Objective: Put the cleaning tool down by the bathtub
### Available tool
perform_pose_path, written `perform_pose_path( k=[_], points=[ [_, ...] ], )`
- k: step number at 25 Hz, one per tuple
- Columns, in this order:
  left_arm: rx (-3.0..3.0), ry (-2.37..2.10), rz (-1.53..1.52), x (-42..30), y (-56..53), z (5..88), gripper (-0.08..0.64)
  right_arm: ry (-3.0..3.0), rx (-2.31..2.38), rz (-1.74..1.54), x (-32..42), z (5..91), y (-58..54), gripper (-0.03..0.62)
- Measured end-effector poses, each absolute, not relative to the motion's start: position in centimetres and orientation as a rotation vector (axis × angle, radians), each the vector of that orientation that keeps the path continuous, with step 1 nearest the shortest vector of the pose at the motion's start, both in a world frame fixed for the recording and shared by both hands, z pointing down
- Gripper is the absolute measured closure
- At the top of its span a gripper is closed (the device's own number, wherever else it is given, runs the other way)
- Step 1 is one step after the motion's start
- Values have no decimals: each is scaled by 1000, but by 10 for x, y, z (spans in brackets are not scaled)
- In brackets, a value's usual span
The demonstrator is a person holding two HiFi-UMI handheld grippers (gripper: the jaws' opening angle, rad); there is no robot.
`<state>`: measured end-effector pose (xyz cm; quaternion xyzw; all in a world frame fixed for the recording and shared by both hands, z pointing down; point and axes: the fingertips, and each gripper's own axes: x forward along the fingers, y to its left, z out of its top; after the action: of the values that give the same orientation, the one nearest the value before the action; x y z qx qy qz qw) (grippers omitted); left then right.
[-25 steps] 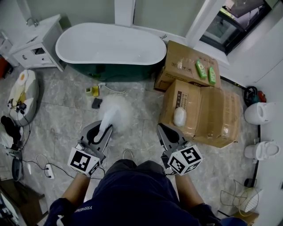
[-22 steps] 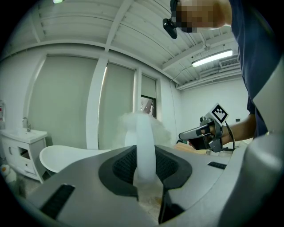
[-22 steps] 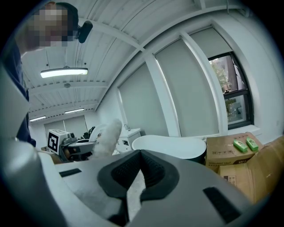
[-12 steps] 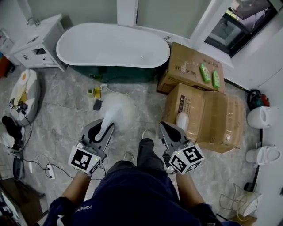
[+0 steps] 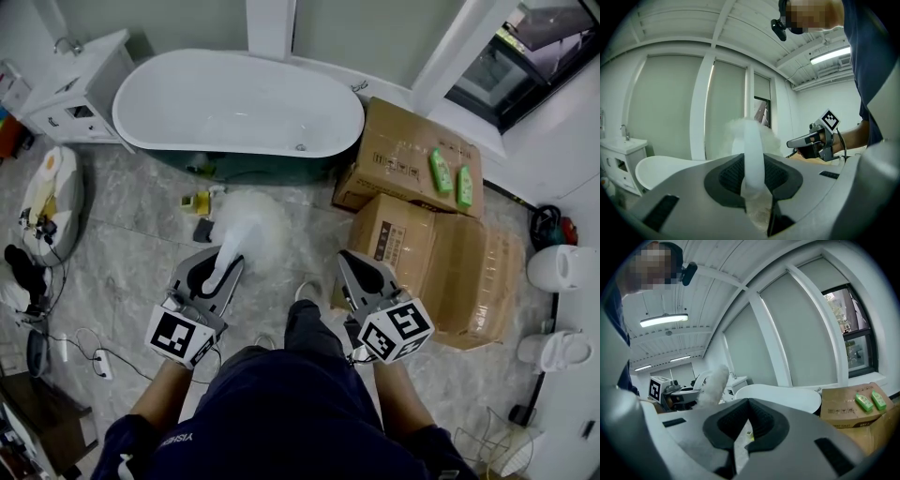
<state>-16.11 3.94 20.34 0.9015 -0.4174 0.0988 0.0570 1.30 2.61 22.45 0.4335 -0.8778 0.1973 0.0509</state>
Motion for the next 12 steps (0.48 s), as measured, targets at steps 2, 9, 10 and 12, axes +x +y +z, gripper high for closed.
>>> perform_pose_path(
  k=[2,9,10,12],
  points=[
    [2727,-1274,307,-153,21,206,453,-2674,1299,605,21,226,6,588],
    [2661,-1327,329,-127,-43,217,453,-2678,1235,644,47,240,-62,588],
    [2651,-1335,332,-123,-52,217,453,-2679,1228,648,51,241,-73,588],
    [2638,-1347,342,-115,-71,218,453,-2683,1215,657,59,243,-93,588]
  ],
)
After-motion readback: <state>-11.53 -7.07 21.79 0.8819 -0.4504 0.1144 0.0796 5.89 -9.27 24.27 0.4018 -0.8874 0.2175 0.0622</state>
